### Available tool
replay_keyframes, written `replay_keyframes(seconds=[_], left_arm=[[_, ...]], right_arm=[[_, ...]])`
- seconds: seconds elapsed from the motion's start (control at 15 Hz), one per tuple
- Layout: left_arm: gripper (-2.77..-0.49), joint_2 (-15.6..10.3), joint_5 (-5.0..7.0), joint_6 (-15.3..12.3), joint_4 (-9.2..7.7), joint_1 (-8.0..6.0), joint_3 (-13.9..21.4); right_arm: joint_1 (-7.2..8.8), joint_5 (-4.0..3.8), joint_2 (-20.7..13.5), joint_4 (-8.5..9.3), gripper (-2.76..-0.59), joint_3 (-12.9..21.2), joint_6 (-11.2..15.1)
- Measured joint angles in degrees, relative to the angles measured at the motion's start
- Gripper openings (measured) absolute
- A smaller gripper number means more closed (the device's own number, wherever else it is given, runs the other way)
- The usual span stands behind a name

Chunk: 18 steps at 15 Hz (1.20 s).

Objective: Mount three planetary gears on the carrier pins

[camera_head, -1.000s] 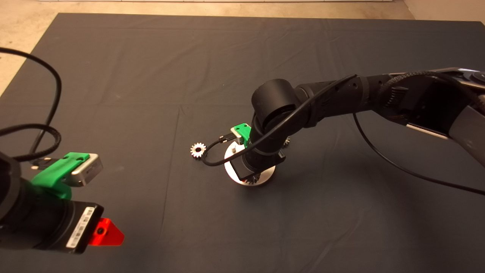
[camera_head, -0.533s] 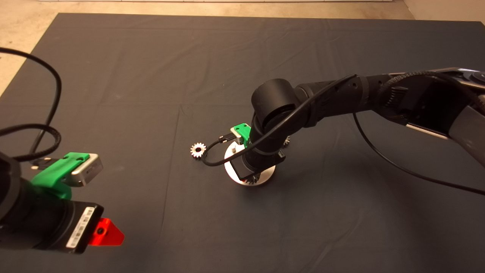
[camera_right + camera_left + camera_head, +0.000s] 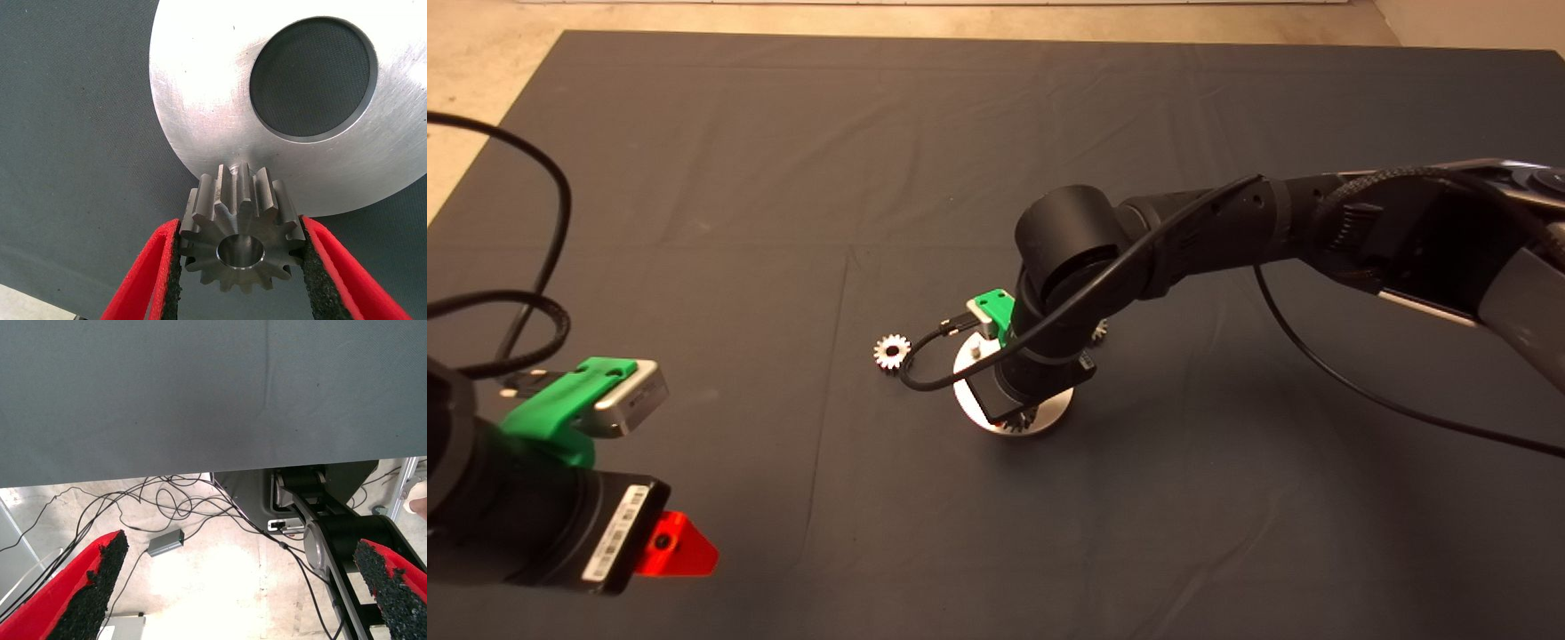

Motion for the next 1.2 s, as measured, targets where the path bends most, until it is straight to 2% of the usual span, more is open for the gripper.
replay_keyframes(seconds=[0.67, 0.93, 1.2], left_arm=[[-0.77, 0.00, -0.02, 0.00, 0.00, 0.00, 0.00], [-0.77, 0.00, -0.02, -0.02, 0.00, 0.00, 0.00], [-0.77, 0.00, 0.00, -0.02, -0.02, 0.00, 0.00]], right_arm=[[-0.24, -0.09, 0.13, -0.13, -2.26, 0.00, -0.48], [-1.76, -0.21, 0.11, -0.27, -2.26, 0.00, -0.50], [-1.87, -0.20, 0.11, -0.27, -2.26, 0.00, -0.52]])
